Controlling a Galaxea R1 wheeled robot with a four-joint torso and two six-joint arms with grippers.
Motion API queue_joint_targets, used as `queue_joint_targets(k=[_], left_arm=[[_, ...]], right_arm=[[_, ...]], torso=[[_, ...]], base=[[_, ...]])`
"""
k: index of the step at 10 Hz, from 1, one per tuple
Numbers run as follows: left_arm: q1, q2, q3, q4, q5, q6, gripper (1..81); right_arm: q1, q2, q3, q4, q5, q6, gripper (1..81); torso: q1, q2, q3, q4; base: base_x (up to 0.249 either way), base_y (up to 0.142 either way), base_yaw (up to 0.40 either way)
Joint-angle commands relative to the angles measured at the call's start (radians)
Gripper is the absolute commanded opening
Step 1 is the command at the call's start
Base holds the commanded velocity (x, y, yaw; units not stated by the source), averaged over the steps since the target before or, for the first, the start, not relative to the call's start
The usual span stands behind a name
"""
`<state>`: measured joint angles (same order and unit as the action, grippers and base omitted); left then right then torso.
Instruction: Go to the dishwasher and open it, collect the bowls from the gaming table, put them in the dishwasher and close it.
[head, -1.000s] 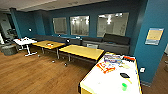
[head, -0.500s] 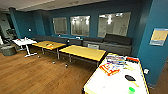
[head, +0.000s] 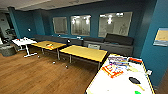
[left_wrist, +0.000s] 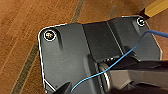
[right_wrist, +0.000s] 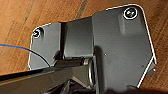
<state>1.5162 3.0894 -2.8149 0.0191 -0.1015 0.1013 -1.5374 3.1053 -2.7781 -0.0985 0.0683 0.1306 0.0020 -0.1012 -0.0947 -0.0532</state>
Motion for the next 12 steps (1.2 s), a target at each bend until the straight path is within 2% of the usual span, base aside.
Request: queue_joint_targets(k=[1, 9, 12], left_arm=[[-0.046, 0.006, 0.0, -0.005, 0.051, 0.0, 81.1], [-0.044, 0.005, 0.001, 0.004, 0.049, 0.003, 81.1], [-0.043, 0.002, 0.002, 0.005, 0.049, 0.004, 81.1]], right_arm=[[0.047, 0.005, 0.002, -0.007, -0.048, -0.003, 81.1], [0.047, 0.005, 0.003, -0.007, -0.048, -0.003, 81.1], [0.047, 0.005, 0.003, -0.007, -0.048, -0.003, 81.1]], torso=[[0.0, 0.0, 0.0, 0.0], [-0.001, 0.0, 0.0, 0.0], [-0.001, 0.0, 0.0, 0.0]], base=[[0.0, 0.0, 0.0], [0.0, 0.0, 0.0], [0.0, 0.0, -0.161]])
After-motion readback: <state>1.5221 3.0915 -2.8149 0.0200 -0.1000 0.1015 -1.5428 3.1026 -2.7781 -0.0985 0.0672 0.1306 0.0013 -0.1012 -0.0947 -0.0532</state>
